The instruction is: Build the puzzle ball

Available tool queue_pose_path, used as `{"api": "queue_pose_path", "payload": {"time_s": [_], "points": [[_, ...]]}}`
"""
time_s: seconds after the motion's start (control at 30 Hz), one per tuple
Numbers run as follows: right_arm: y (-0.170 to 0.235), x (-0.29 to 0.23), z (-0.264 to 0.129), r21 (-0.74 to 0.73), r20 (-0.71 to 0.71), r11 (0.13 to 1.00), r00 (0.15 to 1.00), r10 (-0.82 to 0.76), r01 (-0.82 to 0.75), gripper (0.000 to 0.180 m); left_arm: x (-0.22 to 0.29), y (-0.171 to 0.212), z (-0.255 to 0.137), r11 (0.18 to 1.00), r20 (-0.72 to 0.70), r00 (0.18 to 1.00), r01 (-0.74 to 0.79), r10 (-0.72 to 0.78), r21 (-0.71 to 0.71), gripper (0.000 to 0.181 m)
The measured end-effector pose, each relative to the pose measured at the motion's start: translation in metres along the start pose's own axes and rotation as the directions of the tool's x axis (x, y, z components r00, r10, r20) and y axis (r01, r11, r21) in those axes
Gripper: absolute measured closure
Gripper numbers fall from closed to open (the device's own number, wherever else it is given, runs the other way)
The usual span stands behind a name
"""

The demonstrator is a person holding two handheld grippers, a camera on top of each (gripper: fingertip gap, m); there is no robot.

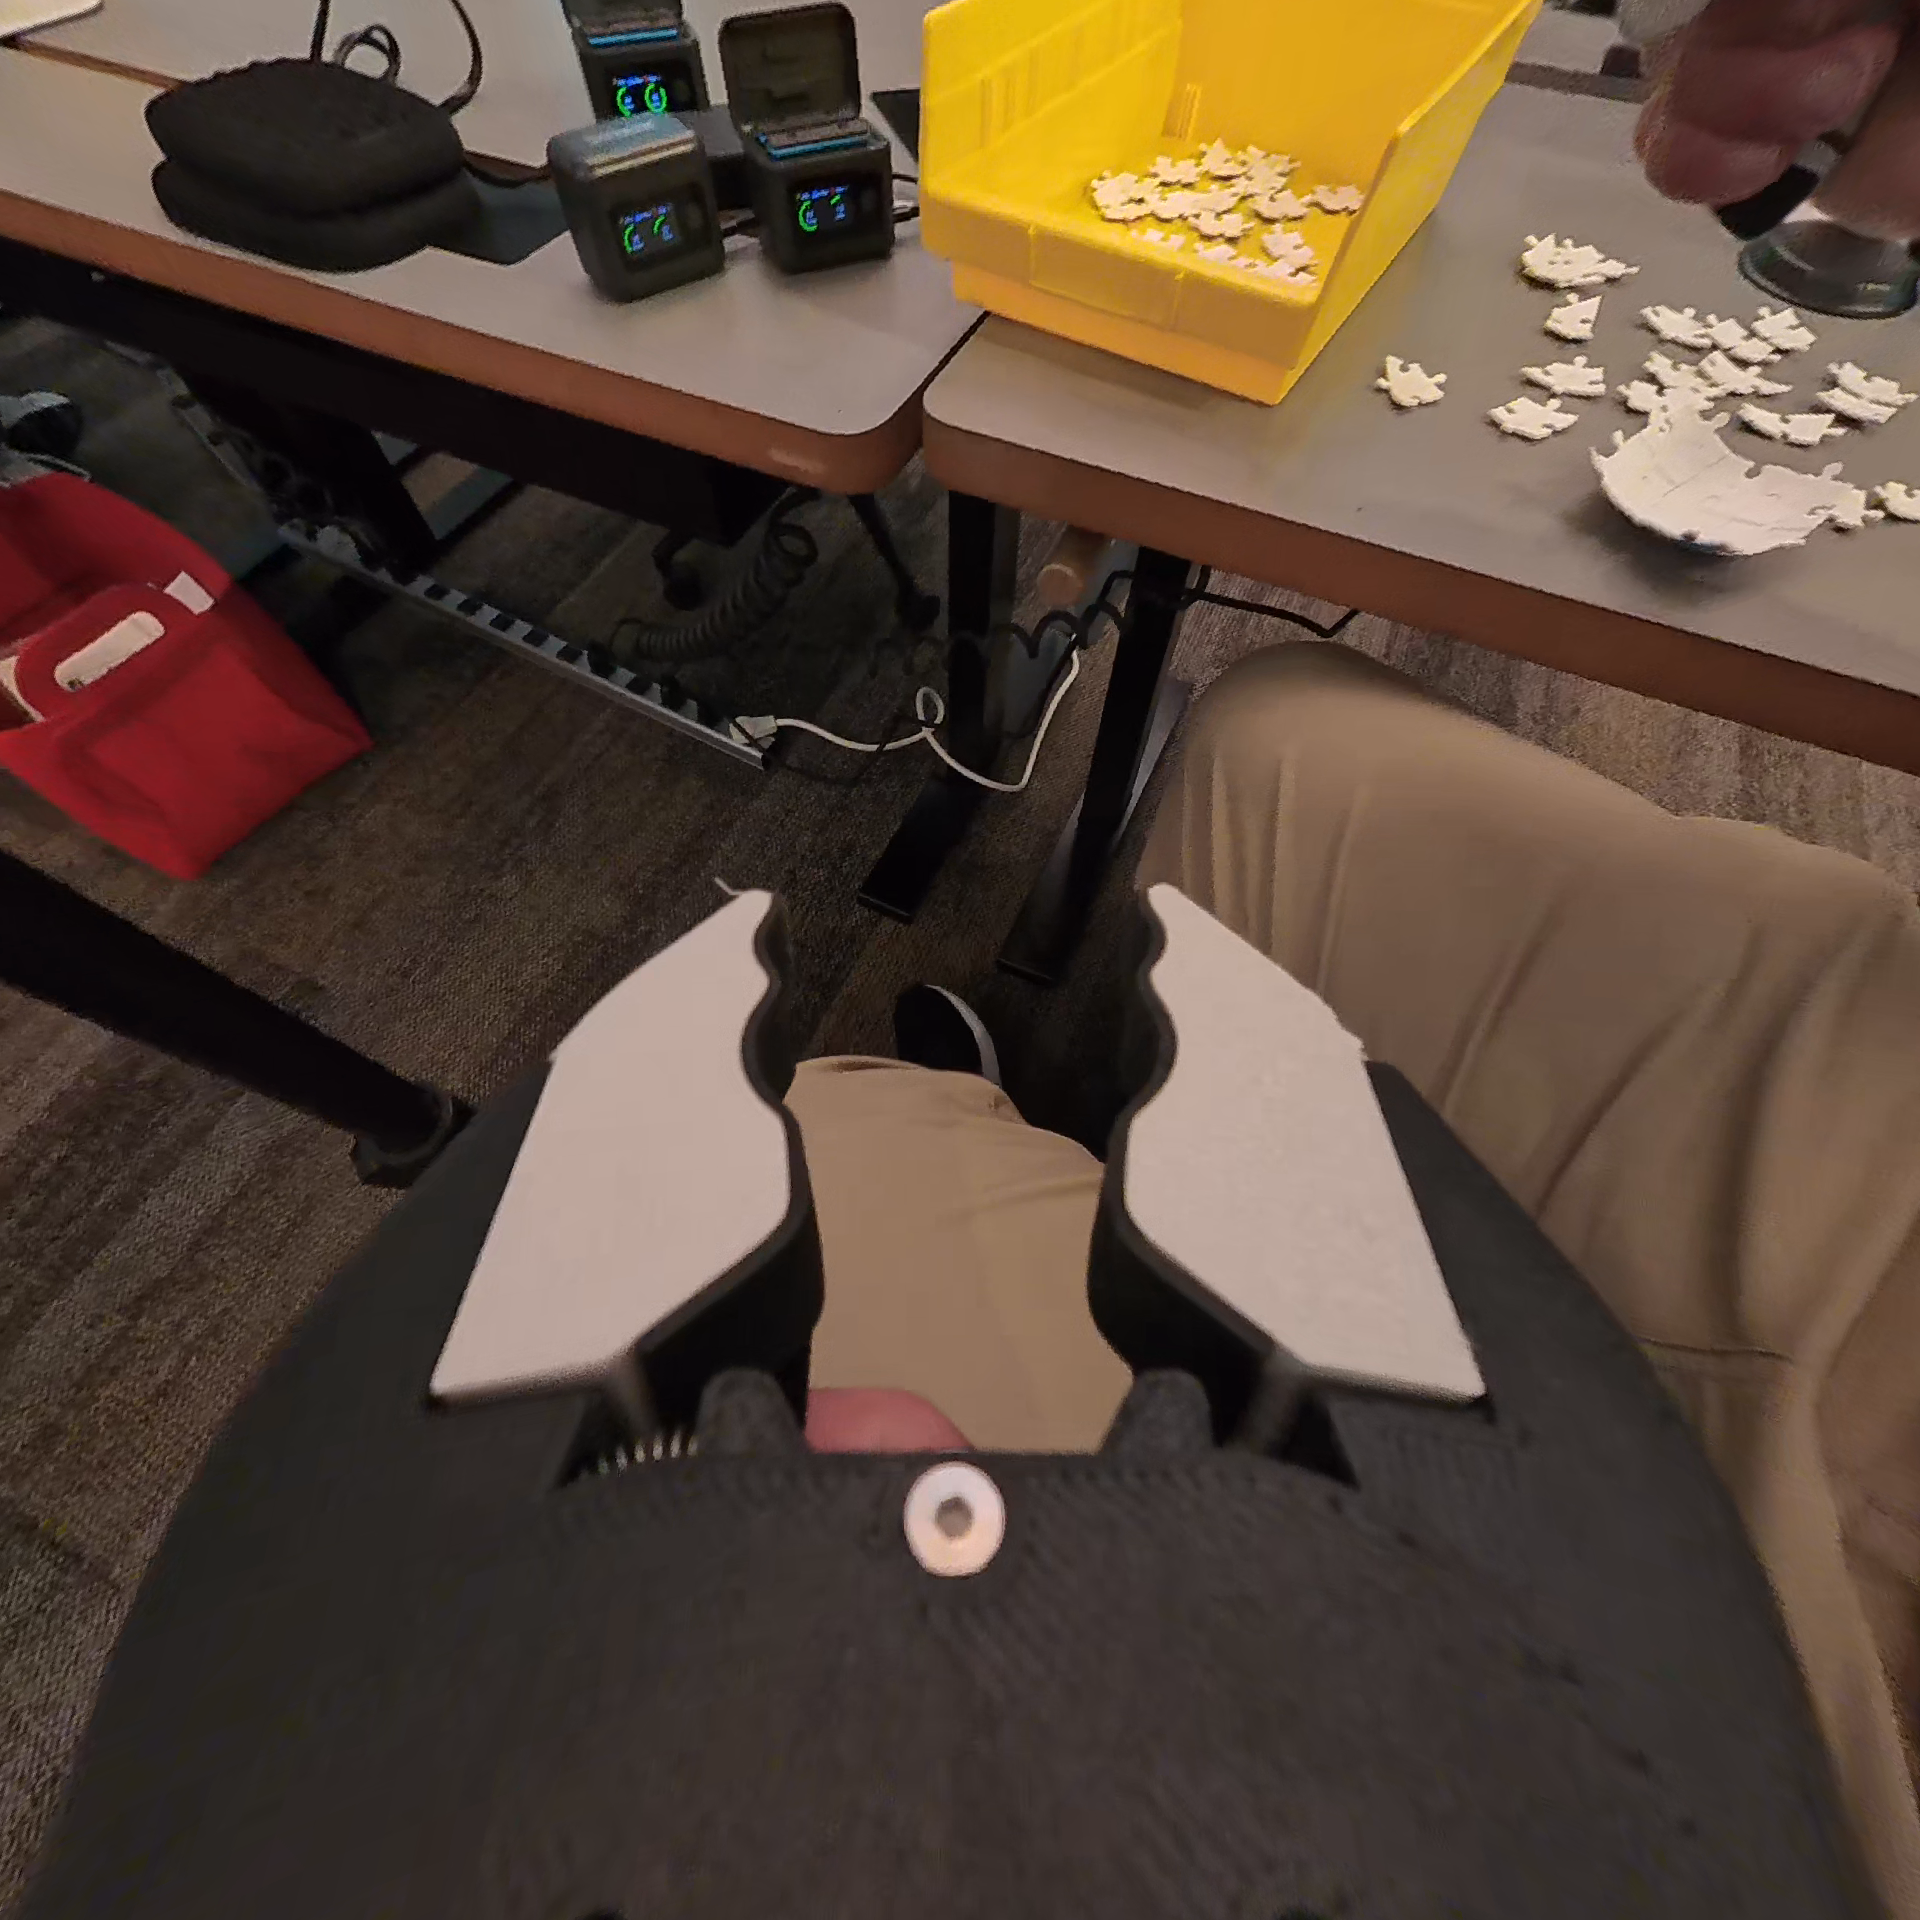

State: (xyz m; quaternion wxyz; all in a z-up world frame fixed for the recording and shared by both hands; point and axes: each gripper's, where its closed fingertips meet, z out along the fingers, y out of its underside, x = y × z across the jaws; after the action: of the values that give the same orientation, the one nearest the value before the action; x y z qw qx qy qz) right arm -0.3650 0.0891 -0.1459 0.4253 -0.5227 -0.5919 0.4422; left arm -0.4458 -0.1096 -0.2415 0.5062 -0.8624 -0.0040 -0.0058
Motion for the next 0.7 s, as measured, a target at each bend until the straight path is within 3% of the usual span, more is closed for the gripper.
{"api": "queue_pose_path", "payload": {"time_s": [0.03,0.4,0.7], "points": [[0.002,-0.003,-0.004,-0.005,-0.004,1.000,1.000,-0.002,0.002,0.142,0.002,-0.002,0.001,1.000,-0.005,1.000,-0.011,0.011,0.003,0.119],[0.032,-0.007,-0.058,-0.049,-0.118,0.999,0.993,0.012,-0.018,0.139,0.039,-0.021,0.013,0.994,-0.090,0.991,-0.100,0.103,0.041,0.121],[0.049,0.000,-0.114,-0.063,-0.265,0.997,0.964,0.022,-0.041,0.136,0.063,-0.046,0.046,0.987,-0.194,0.970,-0.135,0.150,0.086,0.121]]}}
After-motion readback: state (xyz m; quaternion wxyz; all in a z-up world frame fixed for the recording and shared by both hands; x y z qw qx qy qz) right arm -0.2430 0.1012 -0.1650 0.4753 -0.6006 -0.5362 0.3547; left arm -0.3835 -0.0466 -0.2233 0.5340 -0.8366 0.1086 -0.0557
